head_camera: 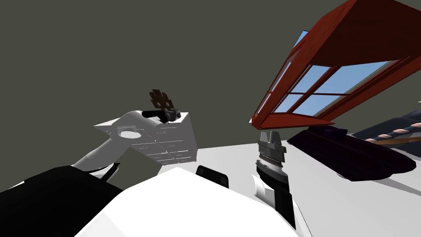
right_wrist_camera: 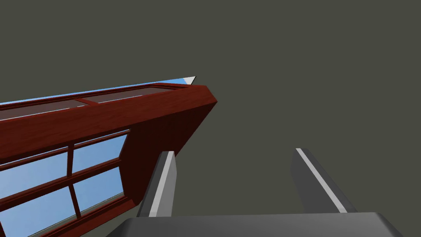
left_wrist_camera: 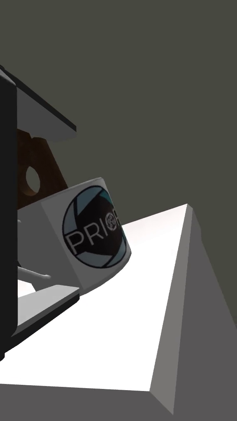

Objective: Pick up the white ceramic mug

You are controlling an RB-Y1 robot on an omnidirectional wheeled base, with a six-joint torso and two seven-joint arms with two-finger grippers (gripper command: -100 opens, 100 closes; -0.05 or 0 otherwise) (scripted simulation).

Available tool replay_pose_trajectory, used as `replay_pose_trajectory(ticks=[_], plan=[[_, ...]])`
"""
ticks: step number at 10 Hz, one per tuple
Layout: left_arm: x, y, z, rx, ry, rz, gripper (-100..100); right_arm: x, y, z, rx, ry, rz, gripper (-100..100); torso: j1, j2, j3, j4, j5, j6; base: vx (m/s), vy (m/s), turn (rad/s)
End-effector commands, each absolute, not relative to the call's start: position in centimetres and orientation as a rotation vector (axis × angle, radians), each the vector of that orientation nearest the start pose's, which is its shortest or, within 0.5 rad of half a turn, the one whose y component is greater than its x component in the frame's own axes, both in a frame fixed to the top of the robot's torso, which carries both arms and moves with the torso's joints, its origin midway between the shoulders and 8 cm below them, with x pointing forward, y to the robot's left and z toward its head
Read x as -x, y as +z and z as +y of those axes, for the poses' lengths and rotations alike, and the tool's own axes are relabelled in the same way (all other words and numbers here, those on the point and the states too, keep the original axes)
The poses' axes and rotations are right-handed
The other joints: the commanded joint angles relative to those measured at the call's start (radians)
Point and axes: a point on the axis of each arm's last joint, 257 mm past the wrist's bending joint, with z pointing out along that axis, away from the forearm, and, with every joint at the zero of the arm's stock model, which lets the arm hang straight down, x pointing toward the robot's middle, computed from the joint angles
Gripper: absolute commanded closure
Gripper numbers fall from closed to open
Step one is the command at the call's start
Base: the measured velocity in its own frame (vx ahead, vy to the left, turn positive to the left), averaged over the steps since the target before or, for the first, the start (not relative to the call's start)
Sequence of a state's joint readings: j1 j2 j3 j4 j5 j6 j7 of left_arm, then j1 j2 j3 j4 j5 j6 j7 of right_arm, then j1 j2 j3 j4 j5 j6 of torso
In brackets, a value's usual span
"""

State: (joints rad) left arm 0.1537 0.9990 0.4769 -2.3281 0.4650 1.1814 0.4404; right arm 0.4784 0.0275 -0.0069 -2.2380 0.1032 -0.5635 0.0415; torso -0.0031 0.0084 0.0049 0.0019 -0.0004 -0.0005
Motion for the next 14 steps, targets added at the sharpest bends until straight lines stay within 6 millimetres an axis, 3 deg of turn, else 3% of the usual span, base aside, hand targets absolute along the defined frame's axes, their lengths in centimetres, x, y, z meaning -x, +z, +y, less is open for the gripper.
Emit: replay_pose_trajectory(ticks=[1, 4, 5, 6, 10, 11, 12, 14], plan=[[-44.0, 0.0, 49.3, 1.432, -0.634, 1.284, -100, -34.5, 2.4, -26.8, -0.562, 1.211, 0.633, 0, 0.000, 0.000, 0.000, 0.000, 0.000, 0.000, -0.060, -0.052, 0.027], [-43.9, -1.8, 52.2, 1.510, -0.589, 1.256, -100, -34.4, 2.4, -26.8, -0.563, 1.211, 0.634, 0, 0.004, -0.008, -0.005, -0.002, 0.001, 0.000, 0.008, -0.004, 0.008], [-45.7, -0.8, 51.0, 1.432, -0.605, 1.315, -100, -34.4, 2.4, -26.8, -0.563, 1.211, 0.634, 0, 0.005, -0.009, -0.005, -0.002, 0.001, -0.001, -0.114, -0.053, -0.278], [-46.4, 0.1, 51.6, 1.430, -0.629, 1.287, -100, -34.5, 2.4, -26.8, -0.562, 1.211, 0.633, 0, 0.001, -0.004, -0.003, -0.001, 0.000, 0.001, -0.147, -0.069, -0.168], [-46.1, -2.3, 55.6, 1.532, -0.573, 1.247, -100, -34.4, 2.4, -26.8, -0.563, 1.211, 0.634, 0, 0.005, -0.007, -0.004, -0.002, 0.001, -0.001, -0.016, -0.006, 0.009], [-47.8, -1.1, 54.5, 1.452, -0.587, 1.300, -100, -34.4, 2.4, -26.8, -0.563, 1.211, 0.634, 0, 0.005, -0.008, -0.005, -0.002, 0.001, -0.001, -0.101, -0.051, -0.240], [-48.4, -0.2, 54.8, 1.446, -0.610, 1.277, -100, -34.5, 2.4, -26.8, -0.562, 1.211, 0.633, 0, 0.001, -0.005, -0.003, -0.001, 0.000, 0.003, -0.145, -0.072, -0.185], [-48.4, -1.0, 56.6, 1.486, -0.592, 1.254, -100, -34.4, 2.4, -26.8, -0.563, 1.211, 0.633, 0, 0.000, -0.005, -0.003, -0.001, 0.000, 0.001, -0.048, -0.026, 0.004]])
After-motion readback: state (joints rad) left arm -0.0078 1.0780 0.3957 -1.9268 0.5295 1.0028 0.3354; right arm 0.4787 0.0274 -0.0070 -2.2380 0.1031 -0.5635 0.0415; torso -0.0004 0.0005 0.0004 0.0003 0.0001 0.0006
